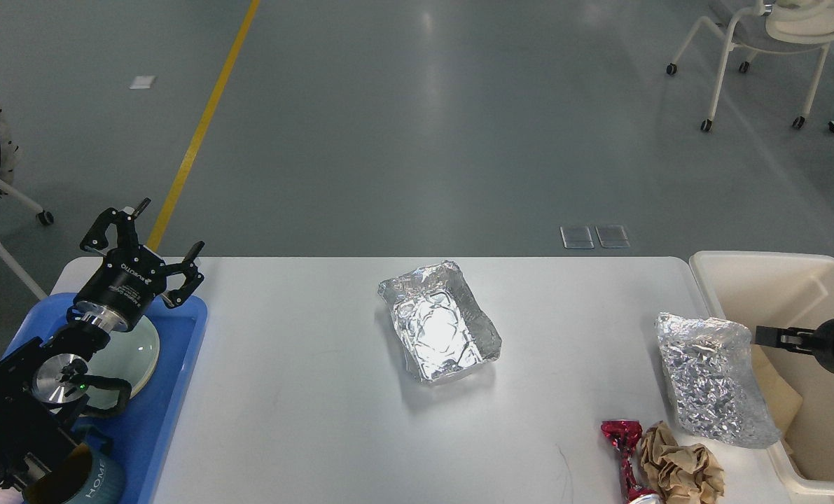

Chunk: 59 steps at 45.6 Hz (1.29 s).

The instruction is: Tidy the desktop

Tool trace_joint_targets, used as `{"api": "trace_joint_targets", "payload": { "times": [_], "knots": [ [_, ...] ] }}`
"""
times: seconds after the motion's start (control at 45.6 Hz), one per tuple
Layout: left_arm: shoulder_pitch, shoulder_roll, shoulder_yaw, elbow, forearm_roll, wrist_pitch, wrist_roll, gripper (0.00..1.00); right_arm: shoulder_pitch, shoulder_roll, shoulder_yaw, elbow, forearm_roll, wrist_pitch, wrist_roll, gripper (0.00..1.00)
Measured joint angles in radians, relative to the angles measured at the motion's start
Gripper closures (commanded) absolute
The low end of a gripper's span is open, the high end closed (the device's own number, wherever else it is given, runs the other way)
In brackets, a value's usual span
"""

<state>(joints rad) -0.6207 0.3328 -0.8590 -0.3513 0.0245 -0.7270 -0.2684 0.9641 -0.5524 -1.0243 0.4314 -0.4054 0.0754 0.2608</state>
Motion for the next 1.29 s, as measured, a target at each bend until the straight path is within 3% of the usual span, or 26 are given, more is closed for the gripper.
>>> {"api": "trace_joint_targets", "payload": {
  "times": [0.197, 0.307, 0.439, 0.614, 0.768, 0.899, 1.119, 1.294],
  "knots": [
    [0.0, 0.0, 0.0, 0.0, 0.0, 0.0, 0.0, 0.0, 0.044, 0.0, 0.003, 0.036, -0.002, 0.012, 0.004, 0.0],
    [0.0, 0.0, 0.0, 0.0, 0.0, 0.0, 0.0, 0.0, 0.243, -0.042, -0.021, 0.2, -0.009, 0.057, 0.007, 0.0],
    [0.0, 0.0, 0.0, 0.0, 0.0, 0.0, 0.0, 0.0, 0.638, -0.103, -0.121, 0.523, -0.025, 0.231, 0.009, 0.0],
    [0.0, 0.0, 0.0, 0.0, 0.0, 0.0, 0.0, 0.0, 1.171, -0.091, -0.205, 0.912, -0.045, 0.475, 0.009, 0.0],
    [0.0, 0.0, 0.0, 0.0, 0.0, 0.0, 0.0, 0.0, 1.483, -0.069, -0.198, 1.045, -0.049, 0.709, 0.009, 0.0],
    [0.0, 0.0, 0.0, 0.0, 0.0, 0.0, 0.0, 0.0, 1.623, -0.085, -0.163, 1.063, -0.061, 0.858, 0.009, 0.0],
    [0.001, 0.0, 0.0, 0.0, 0.0, 0.0, 0.0, 0.0, 1.606, -0.128, -0.166, 1.045, -0.084, 0.855, 0.006, 0.0],
    [0.0, 0.0, 0.0, 0.0, 0.0, 0.0, 0.0, 0.0, 1.19, -0.127, -0.252, 0.889, -0.236, 0.53, 0.001, 0.0]
  ]
}}
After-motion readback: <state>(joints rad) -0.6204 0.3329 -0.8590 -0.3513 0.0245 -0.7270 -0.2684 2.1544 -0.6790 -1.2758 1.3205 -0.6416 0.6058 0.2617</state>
